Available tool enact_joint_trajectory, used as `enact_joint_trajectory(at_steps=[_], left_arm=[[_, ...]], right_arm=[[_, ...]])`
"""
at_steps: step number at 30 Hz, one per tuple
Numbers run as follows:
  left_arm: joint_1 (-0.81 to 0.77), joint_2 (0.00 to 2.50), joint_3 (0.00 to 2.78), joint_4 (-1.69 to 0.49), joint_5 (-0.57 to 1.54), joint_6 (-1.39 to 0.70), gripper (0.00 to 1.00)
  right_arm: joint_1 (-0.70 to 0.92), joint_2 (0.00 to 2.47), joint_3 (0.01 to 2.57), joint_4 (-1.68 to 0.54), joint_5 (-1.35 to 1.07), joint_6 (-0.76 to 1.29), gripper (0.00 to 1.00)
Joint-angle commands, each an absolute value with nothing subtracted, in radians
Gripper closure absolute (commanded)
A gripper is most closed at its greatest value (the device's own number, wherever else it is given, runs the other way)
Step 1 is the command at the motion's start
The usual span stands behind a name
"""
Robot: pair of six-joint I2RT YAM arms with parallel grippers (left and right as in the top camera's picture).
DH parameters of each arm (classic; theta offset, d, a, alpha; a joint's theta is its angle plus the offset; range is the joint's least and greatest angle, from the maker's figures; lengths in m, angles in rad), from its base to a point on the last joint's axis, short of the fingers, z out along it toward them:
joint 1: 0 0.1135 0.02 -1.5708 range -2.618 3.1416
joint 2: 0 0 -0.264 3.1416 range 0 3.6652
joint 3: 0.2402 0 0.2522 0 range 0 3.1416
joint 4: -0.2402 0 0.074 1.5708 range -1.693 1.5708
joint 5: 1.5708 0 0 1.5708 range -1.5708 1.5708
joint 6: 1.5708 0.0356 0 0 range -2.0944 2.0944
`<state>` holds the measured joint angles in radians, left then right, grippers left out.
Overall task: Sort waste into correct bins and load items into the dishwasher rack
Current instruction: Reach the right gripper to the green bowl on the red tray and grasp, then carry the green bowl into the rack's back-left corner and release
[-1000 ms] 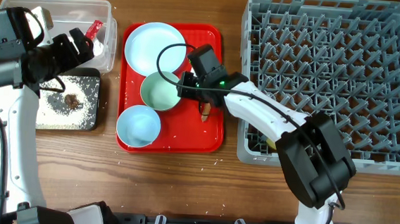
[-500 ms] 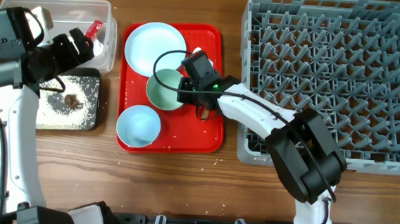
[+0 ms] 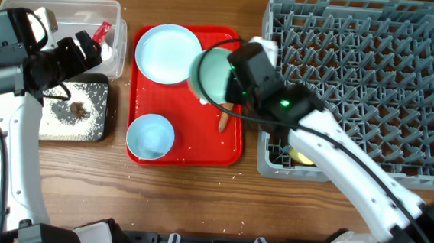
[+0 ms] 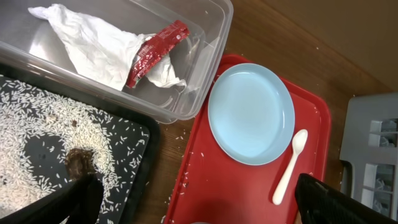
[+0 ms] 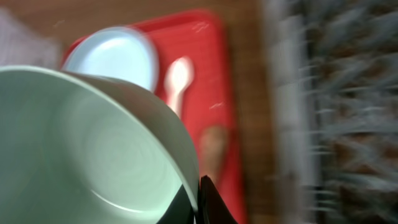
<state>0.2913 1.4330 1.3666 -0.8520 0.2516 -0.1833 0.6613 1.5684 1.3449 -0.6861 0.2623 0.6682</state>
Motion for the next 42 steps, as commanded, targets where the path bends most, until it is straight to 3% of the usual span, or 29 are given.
enact_joint_trajectory(at_steps=[1, 6, 16, 24, 32, 37, 42], left_arm=[[0.298, 1.42, 1.381, -0.85, 0.249, -0.164, 0.0], [0.298, 1.42, 1.381, -0.85, 0.249, -0.164, 0.0], [0.298, 1.42, 1.381, -0.85, 0.249, -0.164, 0.0], [0.298, 1.42, 1.381, -0.85, 0.249, -0.164, 0.0], [0.298, 1.42, 1.381, -0.85, 0.249, -0.164, 0.0], [0.298, 1.42, 1.381, -0.85, 0.249, -0.164, 0.0], [0.298, 1.42, 1.381, -0.85, 0.249, -0.164, 0.0]], right_arm=[[0.648, 1.544, 1.356, -0.753, 0.702, 0.658, 0.96], [0.573, 1.547, 1.355, -0.775, 0.855, 0.665, 0.96], [0.419, 1.561, 1.353, -0.687, 0.907, 0.6, 0.96], [0.411, 1.658, 1.353, -0.406, 1.113, 0.289, 0.96], [0.375, 1.859, 1.353, 0.125, 1.099, -0.161, 0.96], [0.359, 1.973, 1.353, 0.357, 1.055, -0.208, 0.96], [0.35, 2.069, 1.353, 0.414, 1.04, -0.203, 0.96]])
